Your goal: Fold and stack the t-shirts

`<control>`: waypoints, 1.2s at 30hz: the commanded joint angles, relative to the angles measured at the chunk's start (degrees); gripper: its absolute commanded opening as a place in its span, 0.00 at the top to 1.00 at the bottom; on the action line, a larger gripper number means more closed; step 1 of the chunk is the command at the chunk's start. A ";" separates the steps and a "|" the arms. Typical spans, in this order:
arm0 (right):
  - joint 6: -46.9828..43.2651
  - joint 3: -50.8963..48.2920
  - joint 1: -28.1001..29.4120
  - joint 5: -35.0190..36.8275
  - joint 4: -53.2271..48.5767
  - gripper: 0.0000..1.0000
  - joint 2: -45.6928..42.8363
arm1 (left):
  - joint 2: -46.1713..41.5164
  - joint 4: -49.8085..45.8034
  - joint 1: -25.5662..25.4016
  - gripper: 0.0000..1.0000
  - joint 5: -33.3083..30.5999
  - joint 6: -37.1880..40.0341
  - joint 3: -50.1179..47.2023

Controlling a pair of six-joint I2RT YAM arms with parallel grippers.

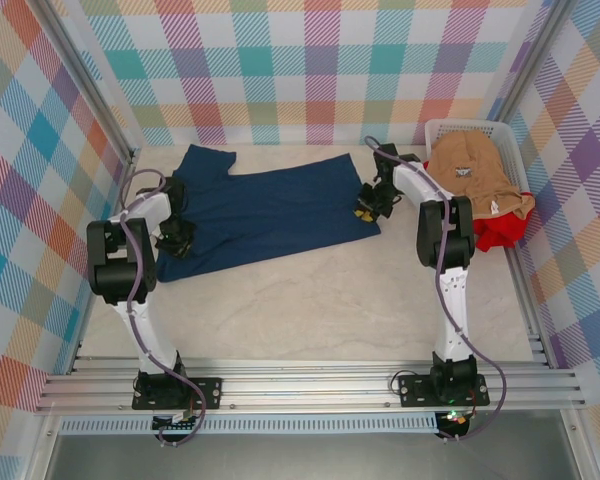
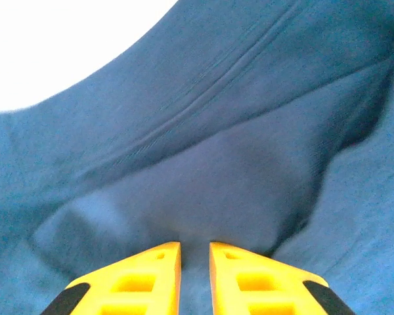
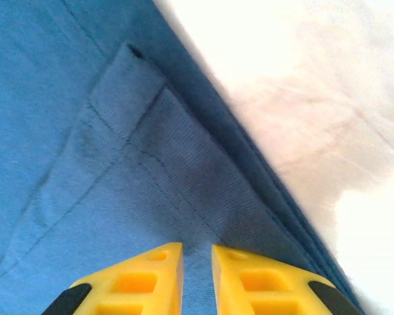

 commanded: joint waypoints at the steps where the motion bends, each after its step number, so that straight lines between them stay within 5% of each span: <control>1: -0.07 -3.99 -0.46 6.76 -8.38 0.80 0.64 | 2.01 -0.99 -0.91 0.82 -2.30 7.48 2.69; 17: 7.41 -37.76 -6.85 13.37 -7.42 0.80 -22.26 | -2.67 -4.78 -17.10 0.81 4.27 3.75 -5.61; 21: 5.81 -35.56 -6.97 14.60 -8.24 0.79 -21.81 | -9.47 -7.72 -16.64 0.60 -2.98 5.47 -3.73; 24: 4.49 -34.20 -7.11 15.28 -8.55 0.79 -21.16 | -12.69 -10.04 -14.96 0.58 -4.47 10.82 -2.83; 31: 3.30 -32.02 -7.14 14.39 -8.56 0.79 -19.62 | -17.83 -7.10 -10.30 0.52 3.84 19.70 -13.91; 36: 2.87 -31.78 -7.13 14.21 -8.47 0.79 -19.51 | -16.42 -3.13 -10.22 0.57 2.33 25.36 -15.66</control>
